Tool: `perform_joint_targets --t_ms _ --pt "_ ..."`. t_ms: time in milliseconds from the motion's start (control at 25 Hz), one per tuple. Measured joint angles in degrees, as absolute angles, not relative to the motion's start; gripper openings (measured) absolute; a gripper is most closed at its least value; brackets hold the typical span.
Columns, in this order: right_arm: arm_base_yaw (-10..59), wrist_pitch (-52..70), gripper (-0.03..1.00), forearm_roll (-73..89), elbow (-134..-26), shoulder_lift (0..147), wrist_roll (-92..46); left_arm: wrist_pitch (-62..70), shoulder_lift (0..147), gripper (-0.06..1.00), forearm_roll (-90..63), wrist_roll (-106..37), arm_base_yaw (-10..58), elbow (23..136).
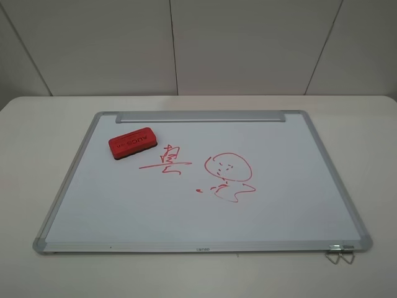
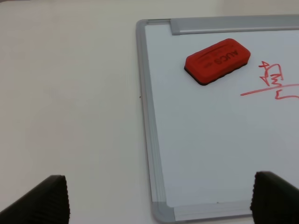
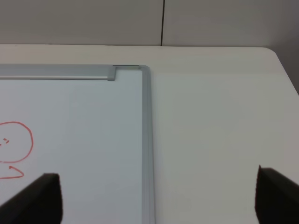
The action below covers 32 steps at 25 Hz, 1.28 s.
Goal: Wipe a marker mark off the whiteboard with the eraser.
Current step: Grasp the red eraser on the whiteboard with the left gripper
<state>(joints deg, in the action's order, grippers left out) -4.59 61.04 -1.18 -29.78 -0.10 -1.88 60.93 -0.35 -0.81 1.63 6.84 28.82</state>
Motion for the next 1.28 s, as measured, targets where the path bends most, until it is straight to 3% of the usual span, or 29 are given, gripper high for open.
perform_joint_targets --t_ms 440,960,1280 --pt "-4.6 61.0 0.71 -1.2 -29.8 -0.1 -1.9 52.5 20.2 0.77 -2.2 -1.5 8.4 36.3" --pt "-4.6 61.0 0.71 -1.2 -29.8 -0.1 -1.9 46.9 78.5 0.77 -2.8 -17.5 8.4 61.8" --pt "-4.6 61.0 0.71 -1.2 -29.8 -0.1 -1.9 48.6 104.4 0.77 -3.1 -25.5 10.7 82.3"
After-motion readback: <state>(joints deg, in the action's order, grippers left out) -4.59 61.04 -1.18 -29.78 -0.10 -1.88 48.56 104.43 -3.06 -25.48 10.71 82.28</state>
